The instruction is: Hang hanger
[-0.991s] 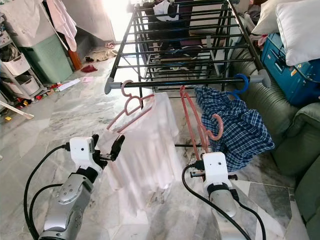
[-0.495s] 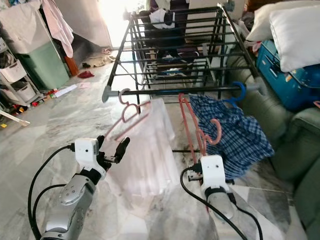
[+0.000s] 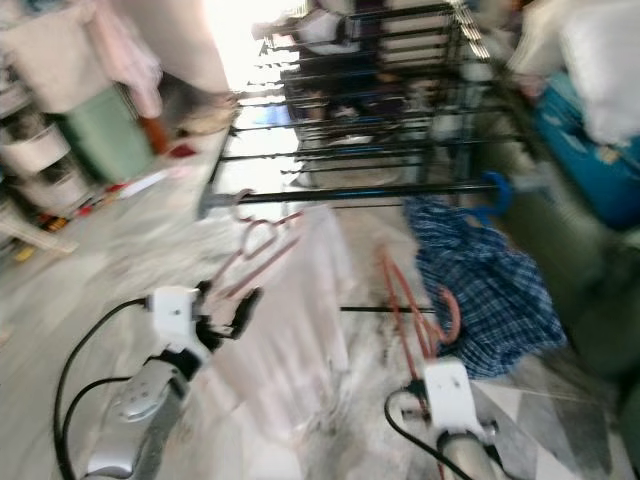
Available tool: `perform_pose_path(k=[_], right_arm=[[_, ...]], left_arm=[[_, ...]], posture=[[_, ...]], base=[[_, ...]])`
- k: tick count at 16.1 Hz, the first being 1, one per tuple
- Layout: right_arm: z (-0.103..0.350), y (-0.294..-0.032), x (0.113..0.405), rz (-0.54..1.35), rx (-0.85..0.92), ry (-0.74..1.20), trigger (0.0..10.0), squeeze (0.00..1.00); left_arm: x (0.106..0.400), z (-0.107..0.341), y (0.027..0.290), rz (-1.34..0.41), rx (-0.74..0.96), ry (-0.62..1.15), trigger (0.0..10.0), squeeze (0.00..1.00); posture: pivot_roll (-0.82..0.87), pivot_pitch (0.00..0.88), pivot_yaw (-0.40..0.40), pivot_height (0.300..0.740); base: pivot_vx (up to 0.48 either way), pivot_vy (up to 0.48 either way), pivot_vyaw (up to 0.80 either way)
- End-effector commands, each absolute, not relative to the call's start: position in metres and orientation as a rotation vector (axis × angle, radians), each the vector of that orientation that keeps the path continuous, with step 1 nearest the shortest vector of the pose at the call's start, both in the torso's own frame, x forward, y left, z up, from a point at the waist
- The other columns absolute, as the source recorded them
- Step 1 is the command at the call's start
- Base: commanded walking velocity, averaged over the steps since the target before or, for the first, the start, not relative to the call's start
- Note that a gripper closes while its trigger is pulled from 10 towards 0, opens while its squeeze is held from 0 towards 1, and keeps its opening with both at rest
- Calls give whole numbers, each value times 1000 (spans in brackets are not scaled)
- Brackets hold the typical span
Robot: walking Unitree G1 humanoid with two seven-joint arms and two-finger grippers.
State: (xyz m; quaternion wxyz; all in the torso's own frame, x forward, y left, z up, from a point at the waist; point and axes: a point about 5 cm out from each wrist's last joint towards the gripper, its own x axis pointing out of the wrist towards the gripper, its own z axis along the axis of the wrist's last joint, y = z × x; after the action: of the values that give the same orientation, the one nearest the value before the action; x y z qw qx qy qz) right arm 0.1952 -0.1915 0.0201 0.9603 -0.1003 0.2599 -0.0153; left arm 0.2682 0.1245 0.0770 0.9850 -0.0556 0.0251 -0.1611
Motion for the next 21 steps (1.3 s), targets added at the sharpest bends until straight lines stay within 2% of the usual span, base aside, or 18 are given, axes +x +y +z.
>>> perform_pose_path(k=[1, 8, 12, 15, 21], right_arm=[[26, -176, 202, 15, -184, 484, 10000, 0], [31, -175, 205, 19, -206, 468, 10000, 0], [27, -175, 204, -1, -162, 491, 10000, 0], [27, -172, 204, 15, -156, 496, 10000, 0], [24, -171, 205, 32, -162, 519, 10000, 0]], left_arm=[[265, 73, 142, -276, -86, 72, 10000, 0], [259, 70, 142, -297, -109, 76, 10000, 0], [257, 69, 142, -315, -113, 84, 10000, 0], [257, 70, 140, -325, -118, 86, 10000, 0], [254, 67, 140, -330, -119, 96, 10000, 0]], posture=[[-184, 1, 134, 740], [-180, 5, 128, 740], [-179, 7, 135, 740], [-179, 8, 136, 740], [-178, 8, 128, 740]], base=[[0, 0, 0], [0, 0, 75], [258, 0, 0], [285, 0, -623], [299, 0, 0]])
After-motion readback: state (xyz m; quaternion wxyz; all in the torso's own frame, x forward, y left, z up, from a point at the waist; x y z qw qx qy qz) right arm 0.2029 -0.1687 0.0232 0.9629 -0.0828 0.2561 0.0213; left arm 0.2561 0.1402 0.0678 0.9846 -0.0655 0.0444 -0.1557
